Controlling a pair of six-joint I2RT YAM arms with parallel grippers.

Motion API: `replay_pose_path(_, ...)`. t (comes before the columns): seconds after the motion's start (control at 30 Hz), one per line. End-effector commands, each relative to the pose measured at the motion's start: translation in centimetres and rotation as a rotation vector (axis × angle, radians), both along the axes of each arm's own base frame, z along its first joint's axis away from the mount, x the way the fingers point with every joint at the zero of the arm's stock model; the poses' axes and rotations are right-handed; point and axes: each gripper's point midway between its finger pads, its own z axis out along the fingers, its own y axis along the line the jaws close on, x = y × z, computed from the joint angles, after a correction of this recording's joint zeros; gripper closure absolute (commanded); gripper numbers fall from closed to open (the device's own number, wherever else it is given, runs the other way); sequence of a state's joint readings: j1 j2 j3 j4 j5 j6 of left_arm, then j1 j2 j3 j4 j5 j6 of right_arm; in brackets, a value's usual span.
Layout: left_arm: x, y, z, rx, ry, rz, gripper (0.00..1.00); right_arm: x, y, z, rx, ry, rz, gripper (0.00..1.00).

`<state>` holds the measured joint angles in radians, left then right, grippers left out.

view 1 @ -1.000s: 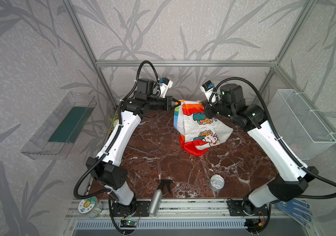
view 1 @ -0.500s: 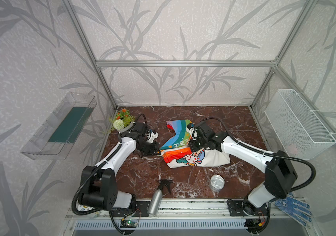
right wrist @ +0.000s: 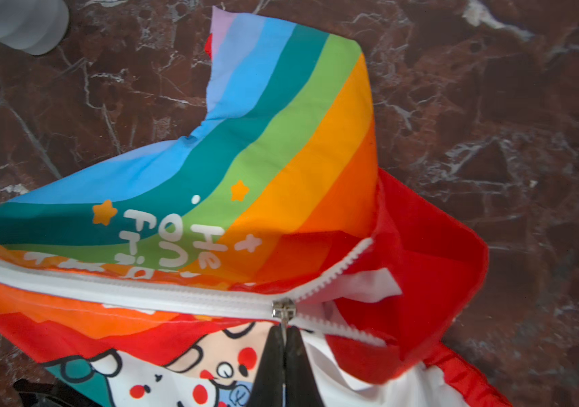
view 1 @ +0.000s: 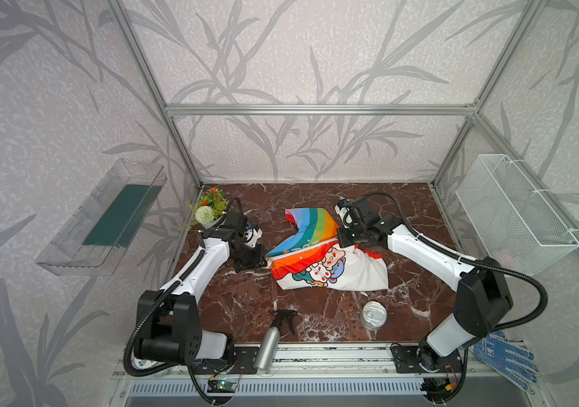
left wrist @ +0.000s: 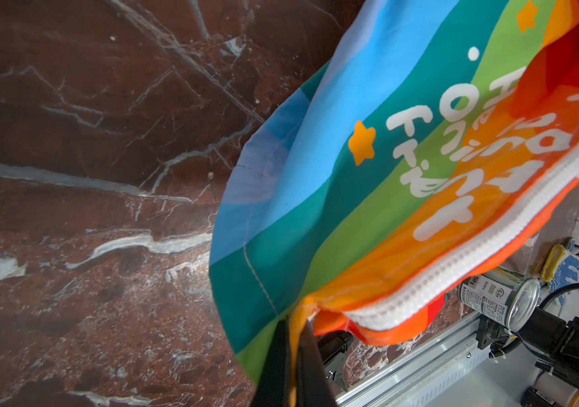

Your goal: Zip up the jacket

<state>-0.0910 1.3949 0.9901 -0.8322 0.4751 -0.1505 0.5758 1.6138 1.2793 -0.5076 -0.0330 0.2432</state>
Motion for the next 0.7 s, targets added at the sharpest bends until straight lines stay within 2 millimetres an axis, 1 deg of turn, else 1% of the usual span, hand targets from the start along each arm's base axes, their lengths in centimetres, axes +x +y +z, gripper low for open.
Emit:
replay_pose_path(0.0, -0.5, 1.0, -0.1, 0.034, 0.026, 0.01, 1.0, 0.4, -2.7, 2.4, -0.038, -0.078, -0.076, 1.0)
replay_pose_path(0.2, -0.1, 0.0, 0.4, -0.021, 0.018, -0.014, 1.0, 0.5, -3.9, 3.2, -0.068, -0.118, -0.11, 1.0)
replay_pose_path(0.3, 0.4, -0.4, 0.8, -0.042, 0.003, -0.016, 1.0, 0.4, -3.3, 3.7, -0.036, -0.12, -0.087, 1.0)
replay_pose_path(0.33, 0.7, -0.2, 1.0, -0.037, -0.01, -0.008, 1.0, 0.2, -2.8, 3.8, -0.016, -0.116, -0.068, 0.91)
replay_pose_path(0.37, 1.0, 0.0, 1.4, -0.024, -0.033, -0.006, 0.79, 0.1, -2.6, 4.2, -0.003, -0.112, -0.058, 0.84)
replay_pose_path(0.4, 1.4, 0.4, 1.9, -0.001, -0.064, 0.0, 0.56, -0.1, -2.7, 4.6, -0.003, -0.112, -0.06, 0.81)
replay_pose_path(0.43, 2.0, 1.0, 2.5, 0.036, -0.105, 0.013, 0.4, -0.1, -3.0, 4.9, -0.01, -0.121, -0.072, 0.72)
replay_pose_path(0.47, 2.7, 2.0, 3.3, 0.091, -0.158, 0.046, 0.06, 0.0, -3.6, 5.3, -0.024, -0.141, -0.088, 0.54)
replay_pose_path(0.5, 3.4, 3.2, 4.2, 0.153, -0.225, 0.08, 0.01, 0.1, -4.1, 5.9, -0.036, -0.17, -0.101, 0.12)
replay_pose_path(0.53, 4.1, 3.9, 5.1, 0.191, -0.289, 0.099, 0.01, 0.1, -4.6, 6.6, -0.046, -0.2, -0.118, 0.01)
replay_pose_path(0.57, 4.9, 4.8, 6.2, 0.231, -0.371, 0.132, 0.01, 0.1, -5.3, 7.5, -0.052, -0.231, -0.139, 0.01)
replay_pose_path(0.6, 5.7, 5.3, 7.4, 0.247, -0.464, 0.156, 0.01, 0.1, -5.8, 8.5, -0.053, -0.269, -0.153, 0.01)
replay_pose_path(0.67, 7.1, 5.0, 10.1, 0.232, -0.681, 0.143, 0.01, -0.1, -7.0, 10.0, -0.069, -0.34, -0.183, 0.01)
